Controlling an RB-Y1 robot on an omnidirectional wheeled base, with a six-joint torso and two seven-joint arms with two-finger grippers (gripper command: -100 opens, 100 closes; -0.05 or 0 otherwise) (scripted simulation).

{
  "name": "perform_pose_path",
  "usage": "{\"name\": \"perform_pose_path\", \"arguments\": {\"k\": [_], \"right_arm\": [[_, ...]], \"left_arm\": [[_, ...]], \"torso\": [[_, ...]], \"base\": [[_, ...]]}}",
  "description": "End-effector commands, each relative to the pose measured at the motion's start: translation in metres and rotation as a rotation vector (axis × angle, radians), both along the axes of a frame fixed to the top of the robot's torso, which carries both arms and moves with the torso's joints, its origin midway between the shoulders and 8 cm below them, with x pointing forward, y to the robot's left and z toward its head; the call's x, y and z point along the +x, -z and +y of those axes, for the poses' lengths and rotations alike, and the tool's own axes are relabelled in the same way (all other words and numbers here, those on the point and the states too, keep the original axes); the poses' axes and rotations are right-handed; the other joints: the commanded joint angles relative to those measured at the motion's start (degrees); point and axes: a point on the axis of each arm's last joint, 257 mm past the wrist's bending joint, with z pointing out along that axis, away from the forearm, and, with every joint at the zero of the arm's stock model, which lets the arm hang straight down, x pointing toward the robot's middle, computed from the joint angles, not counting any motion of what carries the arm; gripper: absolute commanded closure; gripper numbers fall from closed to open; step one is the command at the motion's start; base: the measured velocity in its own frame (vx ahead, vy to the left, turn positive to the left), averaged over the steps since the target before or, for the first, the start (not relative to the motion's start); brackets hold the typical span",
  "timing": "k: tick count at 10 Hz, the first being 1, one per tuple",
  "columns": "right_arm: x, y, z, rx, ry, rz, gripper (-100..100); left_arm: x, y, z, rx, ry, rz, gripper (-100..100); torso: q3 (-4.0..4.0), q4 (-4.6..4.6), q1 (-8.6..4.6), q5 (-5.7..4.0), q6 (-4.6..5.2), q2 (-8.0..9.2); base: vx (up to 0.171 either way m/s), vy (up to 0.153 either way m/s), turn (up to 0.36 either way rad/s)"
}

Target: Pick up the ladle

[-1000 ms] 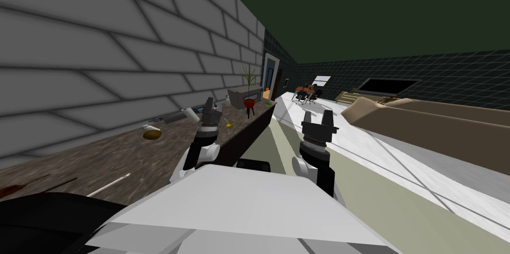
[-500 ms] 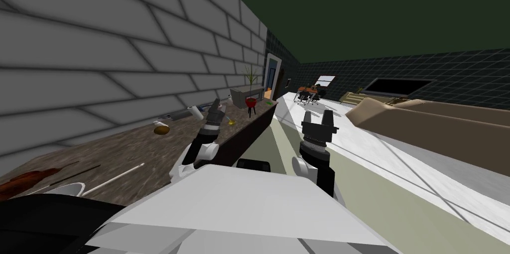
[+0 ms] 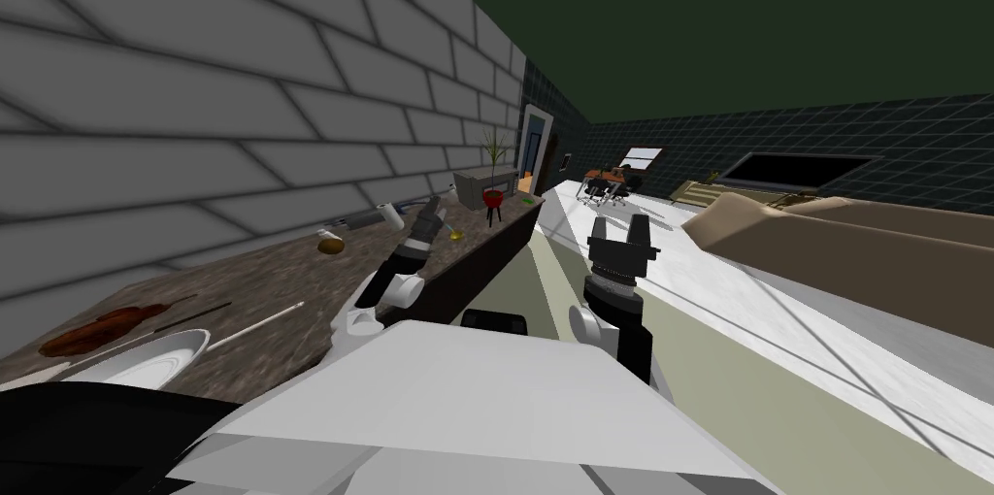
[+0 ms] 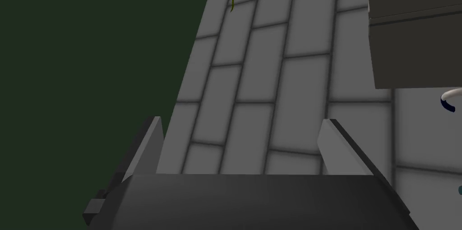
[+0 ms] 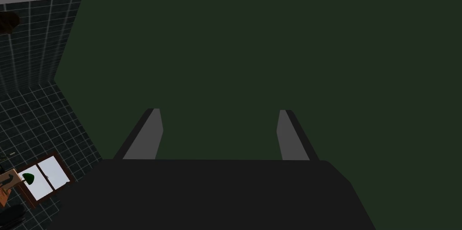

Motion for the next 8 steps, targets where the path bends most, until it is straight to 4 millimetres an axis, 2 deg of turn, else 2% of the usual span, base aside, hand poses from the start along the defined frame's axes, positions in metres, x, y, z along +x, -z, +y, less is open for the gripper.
{"name": "perform_pose_path", "arguments": {"k": [1,2,6,7,8], "right_arm": [[0.0,0.0,0.0,0.0,0.0,0.0,0],[0.0,0.0,0.0,0.0,0.0,0.0,0],[0.0,0.0,0.0,0.0,0.0,0.0,0],[0.0,0.0,0.0,0.0,0.0,0.0,0],[0.0,0.0,0.0,0.0,0.0,0.0,0]], "left_arm": [[0.014,0.014,-0.003,0.042,0.012,0.055,-100],[0.016,0.018,-0.003,0.046,0.016,0.072,-100],[0.047,0.057,-0.002,0.146,0.032,0.217,-100],[0.047,0.059,-0.002,0.14,0.039,0.227,-100],[0.057,0.072,0.0,0.181,0.042,0.274,-100]], "torso": [[0.0,0.0,0.0,0.0,0.0,0.0],[0.0,0.0,0.02,0.01,0.0,0.0],[-0.01,0.0,0.01,0.0,0.01,-0.02],[-0.03,-0.01,0.02,0.01,0.0,-0.06],[-0.05,-0.02,0.01,0.01,0.01,-0.09]], "base": [[-0.047,0.018,0.098],[-0.038,0.013,0.03],[-0.044,0.02,0.047],[-0.021,0.016,0.024],[-0.024,0.018,0.045]]}}
